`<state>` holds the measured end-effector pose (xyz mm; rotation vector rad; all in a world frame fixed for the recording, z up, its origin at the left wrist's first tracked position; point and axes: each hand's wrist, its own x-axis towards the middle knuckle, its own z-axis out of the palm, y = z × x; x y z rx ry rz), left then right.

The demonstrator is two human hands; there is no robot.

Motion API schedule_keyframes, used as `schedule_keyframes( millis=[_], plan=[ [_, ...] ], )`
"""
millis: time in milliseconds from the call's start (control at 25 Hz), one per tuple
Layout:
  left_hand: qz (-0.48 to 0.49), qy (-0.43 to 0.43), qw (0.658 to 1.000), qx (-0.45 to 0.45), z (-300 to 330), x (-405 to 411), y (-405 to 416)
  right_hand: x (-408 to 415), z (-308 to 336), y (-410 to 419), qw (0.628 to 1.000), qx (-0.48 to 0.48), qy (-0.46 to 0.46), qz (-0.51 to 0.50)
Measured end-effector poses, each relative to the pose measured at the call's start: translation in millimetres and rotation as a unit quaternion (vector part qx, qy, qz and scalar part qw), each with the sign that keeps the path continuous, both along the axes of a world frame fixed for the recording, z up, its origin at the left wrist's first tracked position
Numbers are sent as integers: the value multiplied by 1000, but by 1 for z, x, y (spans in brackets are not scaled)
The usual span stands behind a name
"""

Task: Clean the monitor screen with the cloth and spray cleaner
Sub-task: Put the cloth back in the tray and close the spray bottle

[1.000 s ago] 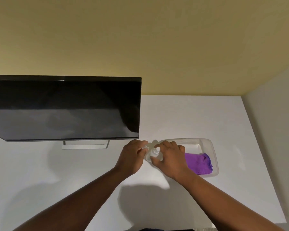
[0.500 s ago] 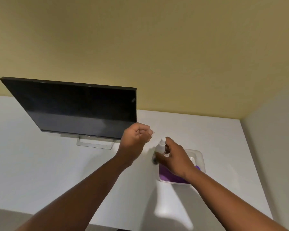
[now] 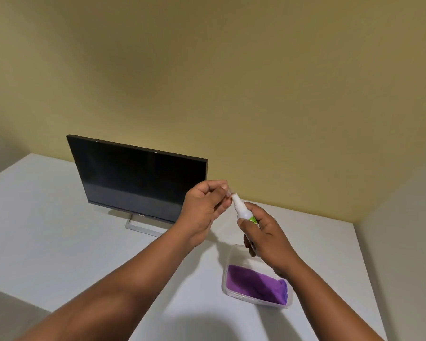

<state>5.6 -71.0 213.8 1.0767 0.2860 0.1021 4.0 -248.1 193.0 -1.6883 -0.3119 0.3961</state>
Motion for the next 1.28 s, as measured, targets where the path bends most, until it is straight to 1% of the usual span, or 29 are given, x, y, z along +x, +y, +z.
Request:
schedule_keyframes(
  millis=[360, 1000, 1280],
  plan=[
    [10, -17, 998, 56, 15, -9, -18, 0, 22, -6, 999, 25, -25, 2],
    [23, -23, 997, 73, 16, -26, -24, -10, 19, -7, 999, 21, -37, 2],
    [24, -33, 995, 91, 12, -28, -28, -12, 17, -11, 998, -1, -56, -8]
  ],
)
